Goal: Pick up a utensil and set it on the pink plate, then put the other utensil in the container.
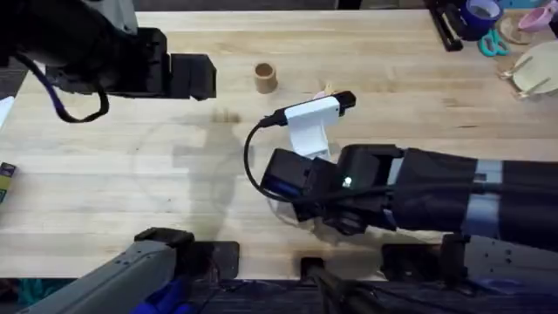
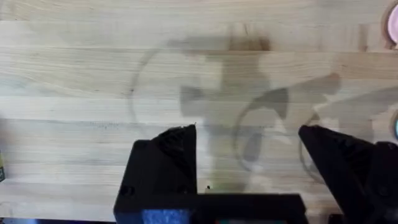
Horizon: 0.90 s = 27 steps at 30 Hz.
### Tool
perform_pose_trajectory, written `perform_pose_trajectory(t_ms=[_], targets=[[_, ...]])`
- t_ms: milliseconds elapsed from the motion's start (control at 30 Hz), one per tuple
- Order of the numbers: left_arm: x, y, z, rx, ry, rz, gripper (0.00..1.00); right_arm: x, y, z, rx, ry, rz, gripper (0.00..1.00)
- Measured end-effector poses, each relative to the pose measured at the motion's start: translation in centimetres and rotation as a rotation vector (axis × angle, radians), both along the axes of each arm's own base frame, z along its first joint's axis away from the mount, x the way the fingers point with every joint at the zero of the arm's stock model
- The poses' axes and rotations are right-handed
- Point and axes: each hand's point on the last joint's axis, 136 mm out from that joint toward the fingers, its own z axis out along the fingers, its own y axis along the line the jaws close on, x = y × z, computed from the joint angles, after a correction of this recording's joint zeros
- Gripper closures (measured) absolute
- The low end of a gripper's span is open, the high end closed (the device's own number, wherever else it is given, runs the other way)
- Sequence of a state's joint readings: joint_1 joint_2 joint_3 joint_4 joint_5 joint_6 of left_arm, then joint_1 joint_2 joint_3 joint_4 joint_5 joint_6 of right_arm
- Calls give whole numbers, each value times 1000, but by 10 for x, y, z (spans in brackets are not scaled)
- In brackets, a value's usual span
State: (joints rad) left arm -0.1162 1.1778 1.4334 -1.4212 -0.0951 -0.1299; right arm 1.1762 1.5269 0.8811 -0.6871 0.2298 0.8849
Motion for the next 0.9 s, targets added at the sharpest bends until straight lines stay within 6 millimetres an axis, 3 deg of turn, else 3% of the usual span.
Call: perform_pose_trajectory(t_ms=[200, 367, 700, 900], targets=[[-2, 0, -1, 1, 10, 0, 7, -2, -6, 2, -40, 32, 76, 972], [-2, 0, -1, 1, 11, 0, 9, 6, -7, 15, -70, 43, 147, 970], [13, -1, 6, -5, -57, 0, 7, 69, 1, 73, -15, -60, 155, 970], [22, -1, 11, -2, -100, 4, 7, 112, -5, 105, 20, -139, 146, 970]])
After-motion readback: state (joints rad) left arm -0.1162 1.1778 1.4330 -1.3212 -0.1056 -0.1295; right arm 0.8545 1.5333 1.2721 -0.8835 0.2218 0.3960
